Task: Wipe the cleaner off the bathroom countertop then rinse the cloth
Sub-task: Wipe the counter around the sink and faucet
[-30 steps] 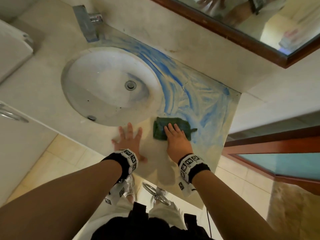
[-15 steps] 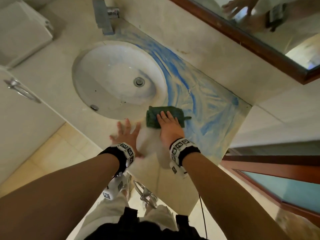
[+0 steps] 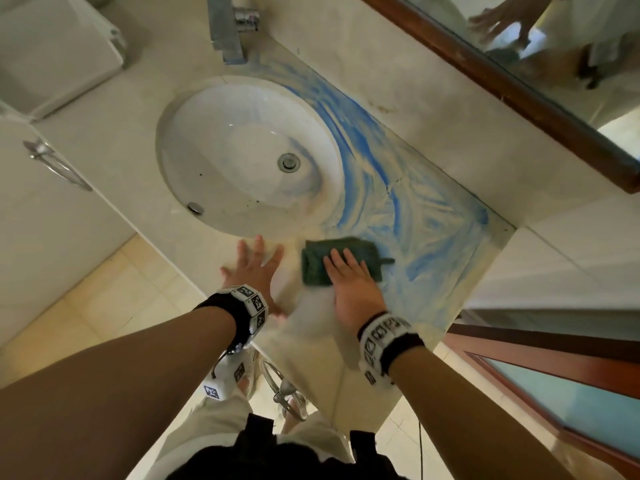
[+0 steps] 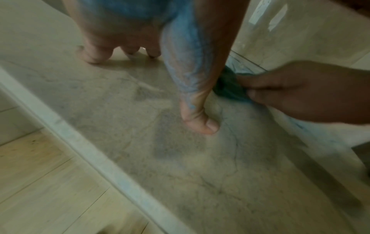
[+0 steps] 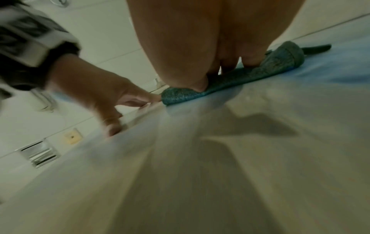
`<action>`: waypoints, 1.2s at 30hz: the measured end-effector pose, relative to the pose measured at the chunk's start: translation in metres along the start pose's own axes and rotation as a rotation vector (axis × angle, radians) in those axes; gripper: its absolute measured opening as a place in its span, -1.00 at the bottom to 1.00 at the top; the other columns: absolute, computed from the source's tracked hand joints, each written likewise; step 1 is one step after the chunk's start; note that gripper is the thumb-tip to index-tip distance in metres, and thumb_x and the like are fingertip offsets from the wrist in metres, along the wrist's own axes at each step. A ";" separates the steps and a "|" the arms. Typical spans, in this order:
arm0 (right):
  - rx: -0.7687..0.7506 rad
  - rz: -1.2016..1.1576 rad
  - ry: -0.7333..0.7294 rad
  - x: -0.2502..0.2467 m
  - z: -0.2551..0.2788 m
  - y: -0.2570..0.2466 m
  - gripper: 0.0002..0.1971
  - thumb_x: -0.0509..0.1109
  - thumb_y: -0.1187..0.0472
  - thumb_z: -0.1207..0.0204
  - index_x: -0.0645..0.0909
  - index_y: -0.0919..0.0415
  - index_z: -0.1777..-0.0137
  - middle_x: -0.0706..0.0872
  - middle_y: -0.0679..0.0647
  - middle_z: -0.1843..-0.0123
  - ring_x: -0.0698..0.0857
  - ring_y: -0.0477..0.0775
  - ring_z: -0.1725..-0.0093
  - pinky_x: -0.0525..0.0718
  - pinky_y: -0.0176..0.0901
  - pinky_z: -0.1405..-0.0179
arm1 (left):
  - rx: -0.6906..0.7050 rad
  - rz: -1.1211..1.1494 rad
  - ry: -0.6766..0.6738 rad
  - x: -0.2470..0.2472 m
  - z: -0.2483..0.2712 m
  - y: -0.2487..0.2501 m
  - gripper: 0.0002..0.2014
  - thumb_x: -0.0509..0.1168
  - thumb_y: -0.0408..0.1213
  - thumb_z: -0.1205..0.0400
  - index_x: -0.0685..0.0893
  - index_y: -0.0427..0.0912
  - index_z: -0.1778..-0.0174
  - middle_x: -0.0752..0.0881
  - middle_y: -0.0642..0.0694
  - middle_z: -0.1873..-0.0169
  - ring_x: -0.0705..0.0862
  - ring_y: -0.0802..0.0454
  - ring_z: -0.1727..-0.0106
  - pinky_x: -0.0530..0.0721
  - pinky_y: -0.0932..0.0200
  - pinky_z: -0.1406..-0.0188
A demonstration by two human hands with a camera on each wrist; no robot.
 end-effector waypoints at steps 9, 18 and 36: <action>0.038 0.010 0.003 -0.010 -0.022 -0.013 -0.31 0.12 0.30 -0.67 -0.11 0.13 -0.73 -0.11 0.03 -0.76 -0.16 0.12 -0.72 -0.15 0.17 -0.70 | -0.004 0.013 -0.005 -0.002 0.002 0.000 0.41 0.60 0.28 -0.18 -0.39 0.23 -0.64 -0.54 -0.08 -0.60 -0.47 -0.33 -0.61 0.03 -0.64 -0.47; 0.033 0.037 0.005 -0.014 -0.036 -0.010 -0.30 0.11 0.31 -0.66 -0.12 0.09 -0.73 -0.12 -0.02 -0.76 -0.16 0.10 -0.72 -0.12 0.16 -0.70 | -0.005 0.010 -0.004 -0.002 0.001 0.000 0.41 0.60 0.26 -0.19 -0.39 0.23 -0.64 -0.54 -0.07 -0.60 -0.46 -0.31 -0.62 0.05 -0.63 -0.47; 0.126 0.021 0.016 -0.012 -0.030 -0.005 -0.29 0.15 0.28 -0.65 -0.10 0.09 -0.74 -0.12 0.00 -0.76 -0.17 0.12 -0.72 -0.13 0.18 -0.69 | 0.000 0.011 -0.016 -0.003 0.002 0.000 0.42 0.60 0.28 -0.18 -0.41 0.21 -0.64 -0.57 -0.08 -0.59 -0.47 -0.33 -0.61 0.05 -0.62 -0.48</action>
Point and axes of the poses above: each hand's wrist, its own z-axis away from the middle knuckle, its own x-axis out of the palm, y = z × x, the point moved 4 cm from there along -z, towards the middle knuckle
